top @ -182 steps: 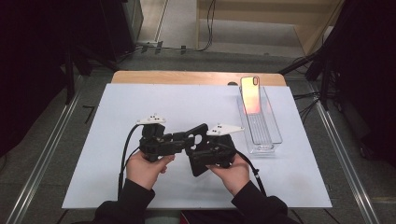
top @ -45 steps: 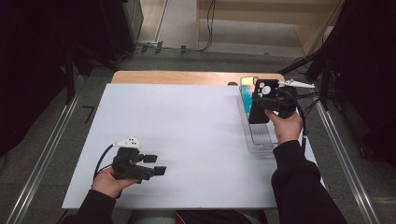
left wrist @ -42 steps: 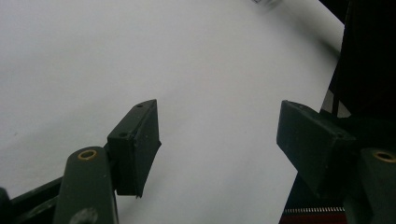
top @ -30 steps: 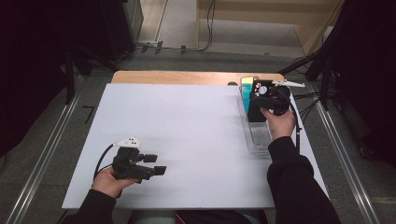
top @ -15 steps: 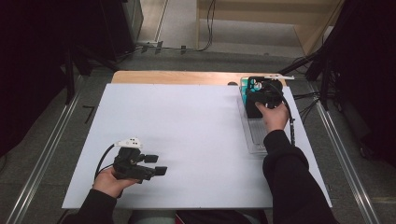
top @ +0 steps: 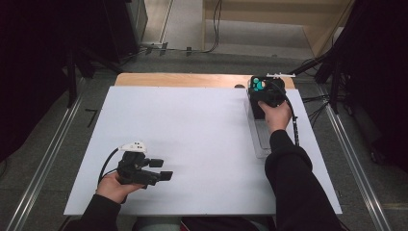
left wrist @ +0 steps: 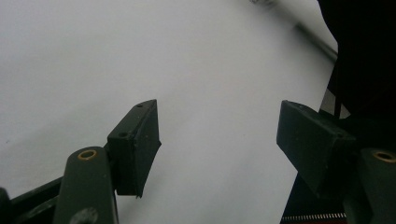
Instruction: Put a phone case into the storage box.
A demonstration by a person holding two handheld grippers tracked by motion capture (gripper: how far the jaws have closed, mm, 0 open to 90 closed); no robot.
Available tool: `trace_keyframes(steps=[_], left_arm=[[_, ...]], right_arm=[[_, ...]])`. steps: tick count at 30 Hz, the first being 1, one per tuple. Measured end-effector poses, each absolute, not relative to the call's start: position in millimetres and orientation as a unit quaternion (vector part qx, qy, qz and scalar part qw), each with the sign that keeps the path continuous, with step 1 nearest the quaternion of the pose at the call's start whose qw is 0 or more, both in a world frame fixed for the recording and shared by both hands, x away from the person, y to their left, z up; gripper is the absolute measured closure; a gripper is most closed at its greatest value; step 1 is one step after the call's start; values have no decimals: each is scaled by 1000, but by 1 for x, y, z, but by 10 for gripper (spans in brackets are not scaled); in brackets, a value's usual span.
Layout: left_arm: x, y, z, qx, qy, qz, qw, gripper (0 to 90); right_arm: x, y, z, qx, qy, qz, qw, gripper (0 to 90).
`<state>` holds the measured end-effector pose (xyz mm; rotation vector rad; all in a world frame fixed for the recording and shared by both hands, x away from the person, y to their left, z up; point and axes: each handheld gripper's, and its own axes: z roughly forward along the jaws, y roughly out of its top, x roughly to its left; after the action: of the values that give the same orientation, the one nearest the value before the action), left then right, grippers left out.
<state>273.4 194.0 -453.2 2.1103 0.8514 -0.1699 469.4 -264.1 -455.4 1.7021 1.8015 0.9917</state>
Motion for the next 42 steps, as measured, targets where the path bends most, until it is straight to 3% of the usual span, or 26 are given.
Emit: trace_keyframes(steps=[26,31,33,42], left_arm=[[274,194,-453,841,339,-68,416,300],[274,194,-453,841,339,-68,416,300],[274,194,-453,841,339,-69,417,300],[275,194,-453,840,341,-69,417,300]], right_arm=[[481,-263,-459,610,659,366,244,132],[481,-264,-459,606,657,377,242,68],[481,-263,-459,605,659,375,243,0],[474,-268,-449,605,662,377,230,0]])
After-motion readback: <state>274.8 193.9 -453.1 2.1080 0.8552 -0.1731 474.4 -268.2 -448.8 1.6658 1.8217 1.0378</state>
